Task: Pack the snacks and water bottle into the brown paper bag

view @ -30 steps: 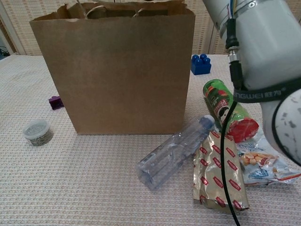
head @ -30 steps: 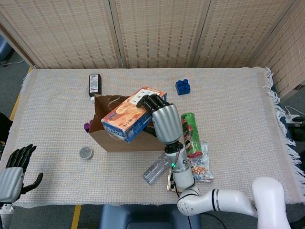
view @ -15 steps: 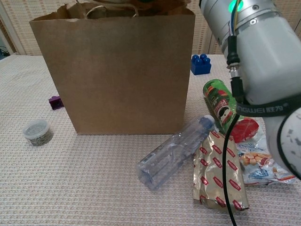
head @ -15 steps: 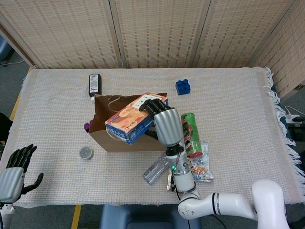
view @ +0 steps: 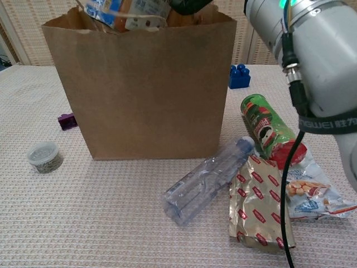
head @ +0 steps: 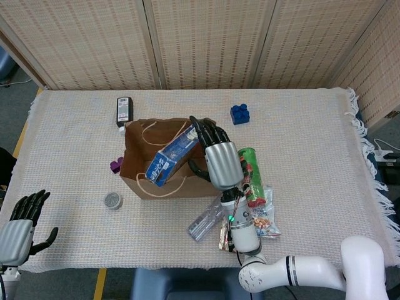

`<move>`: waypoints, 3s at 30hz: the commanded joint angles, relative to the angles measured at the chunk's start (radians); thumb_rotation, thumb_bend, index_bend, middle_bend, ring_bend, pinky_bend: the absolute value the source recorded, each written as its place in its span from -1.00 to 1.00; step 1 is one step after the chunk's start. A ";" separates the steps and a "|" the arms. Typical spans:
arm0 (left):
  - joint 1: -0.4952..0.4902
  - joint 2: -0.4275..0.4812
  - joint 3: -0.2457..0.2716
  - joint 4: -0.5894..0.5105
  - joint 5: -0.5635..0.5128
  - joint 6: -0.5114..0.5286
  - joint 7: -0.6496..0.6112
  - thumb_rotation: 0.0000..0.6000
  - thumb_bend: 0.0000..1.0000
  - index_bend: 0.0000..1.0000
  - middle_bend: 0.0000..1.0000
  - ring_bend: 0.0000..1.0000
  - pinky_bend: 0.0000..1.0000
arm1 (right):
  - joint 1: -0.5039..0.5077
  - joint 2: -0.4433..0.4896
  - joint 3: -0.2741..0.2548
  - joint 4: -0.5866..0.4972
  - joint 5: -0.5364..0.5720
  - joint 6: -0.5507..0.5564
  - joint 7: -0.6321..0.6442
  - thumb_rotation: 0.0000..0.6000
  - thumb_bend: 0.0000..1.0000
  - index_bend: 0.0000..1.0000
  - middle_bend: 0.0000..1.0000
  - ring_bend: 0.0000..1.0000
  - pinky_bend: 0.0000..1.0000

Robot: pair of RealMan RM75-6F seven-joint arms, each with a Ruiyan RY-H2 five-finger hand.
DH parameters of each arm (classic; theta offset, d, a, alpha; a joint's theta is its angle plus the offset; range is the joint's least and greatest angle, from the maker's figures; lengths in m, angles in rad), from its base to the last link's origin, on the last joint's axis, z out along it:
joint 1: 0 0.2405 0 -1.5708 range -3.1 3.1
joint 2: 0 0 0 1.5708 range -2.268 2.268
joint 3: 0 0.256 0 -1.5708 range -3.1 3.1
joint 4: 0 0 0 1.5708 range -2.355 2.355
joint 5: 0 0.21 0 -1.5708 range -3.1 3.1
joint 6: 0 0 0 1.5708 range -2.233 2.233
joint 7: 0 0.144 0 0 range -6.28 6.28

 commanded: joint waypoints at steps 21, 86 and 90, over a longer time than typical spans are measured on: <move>0.003 0.006 -0.001 -0.003 -0.003 0.003 -0.006 1.00 -0.27 -1.00 -1.00 -1.00 -0.94 | -0.200 0.357 0.000 -0.221 -0.014 0.012 0.116 1.00 -0.66 -1.00 -0.67 -0.79 -0.65; -0.004 -0.034 0.004 0.023 -0.013 -0.019 0.057 1.00 -0.27 -1.00 -1.00 -1.00 -0.94 | -0.111 0.450 -0.474 0.502 -0.524 -0.579 0.134 1.00 -1.00 -1.00 -1.00 -1.00 -1.00; -0.006 -0.033 0.004 0.022 -0.015 -0.022 0.053 1.00 -0.27 -1.00 -1.00 -1.00 -0.94 | -0.105 0.394 -0.463 0.548 -0.510 -0.573 0.142 1.00 -1.00 -1.00 -1.00 -1.00 -1.00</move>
